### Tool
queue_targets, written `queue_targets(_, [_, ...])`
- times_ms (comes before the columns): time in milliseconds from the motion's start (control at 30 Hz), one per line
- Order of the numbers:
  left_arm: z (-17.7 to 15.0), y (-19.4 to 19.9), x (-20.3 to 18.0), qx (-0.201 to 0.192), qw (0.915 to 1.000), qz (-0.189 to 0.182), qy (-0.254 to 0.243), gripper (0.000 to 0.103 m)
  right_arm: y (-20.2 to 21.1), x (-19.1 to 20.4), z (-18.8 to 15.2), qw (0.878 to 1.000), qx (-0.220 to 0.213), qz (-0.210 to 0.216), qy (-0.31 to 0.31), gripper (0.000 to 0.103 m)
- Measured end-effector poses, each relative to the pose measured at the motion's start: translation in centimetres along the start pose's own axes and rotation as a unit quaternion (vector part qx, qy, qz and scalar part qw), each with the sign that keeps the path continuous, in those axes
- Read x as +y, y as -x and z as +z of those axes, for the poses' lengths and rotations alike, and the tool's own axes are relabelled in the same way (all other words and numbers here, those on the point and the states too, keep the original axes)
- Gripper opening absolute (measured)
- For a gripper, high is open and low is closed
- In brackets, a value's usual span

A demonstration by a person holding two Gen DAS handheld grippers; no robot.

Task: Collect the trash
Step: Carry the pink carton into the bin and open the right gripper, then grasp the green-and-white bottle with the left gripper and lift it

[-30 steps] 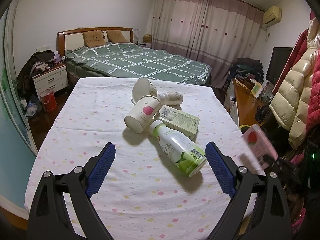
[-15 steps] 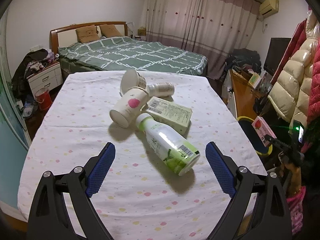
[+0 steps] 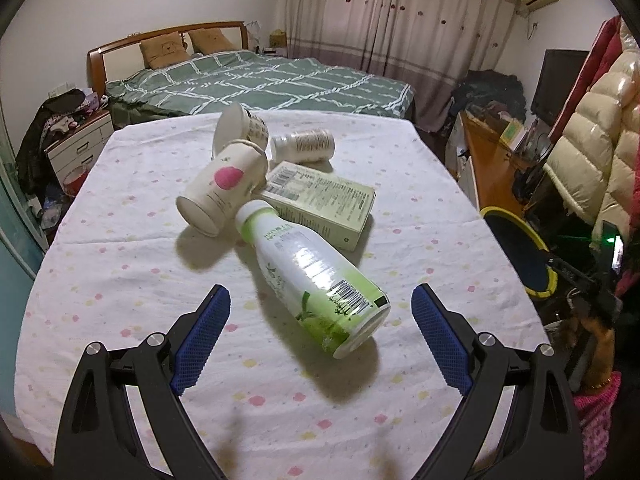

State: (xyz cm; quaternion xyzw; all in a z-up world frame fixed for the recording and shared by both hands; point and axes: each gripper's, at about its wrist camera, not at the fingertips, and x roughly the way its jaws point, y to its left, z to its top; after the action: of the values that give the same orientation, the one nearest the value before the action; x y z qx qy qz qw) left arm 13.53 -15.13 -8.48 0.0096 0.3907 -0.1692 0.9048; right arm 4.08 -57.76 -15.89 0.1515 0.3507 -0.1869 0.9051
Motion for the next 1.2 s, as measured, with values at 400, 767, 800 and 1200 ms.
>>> queue_targets(400, [-0.5,-5.0,-1.0,0.031,0.9991,0.03,0.008,0.091,0.0,1.0,0.1,1.0,0.002,0.021,0.004,0.048])
queue_targets(767, [-1.9,-4.2,3.5,0.036,0.9958,0.075,0.039,0.091,0.1,1.4,-0.1,1.0,0.005,0.027,0.005,0.048])
queue_targets(800, [-2.1,-3.8,4.0,0.034,0.9952,0.082,0.041,0.091,0.1,1.4,-0.1,1.0,0.005,0.028,0.006,0.048])
queue_targets(1200, [-3.5,-3.4,8.1,0.026,0.9947,0.062,0.077,0.093,0.7,3.8,-0.3,0.999,0.008,0.042,0.027,0.048])
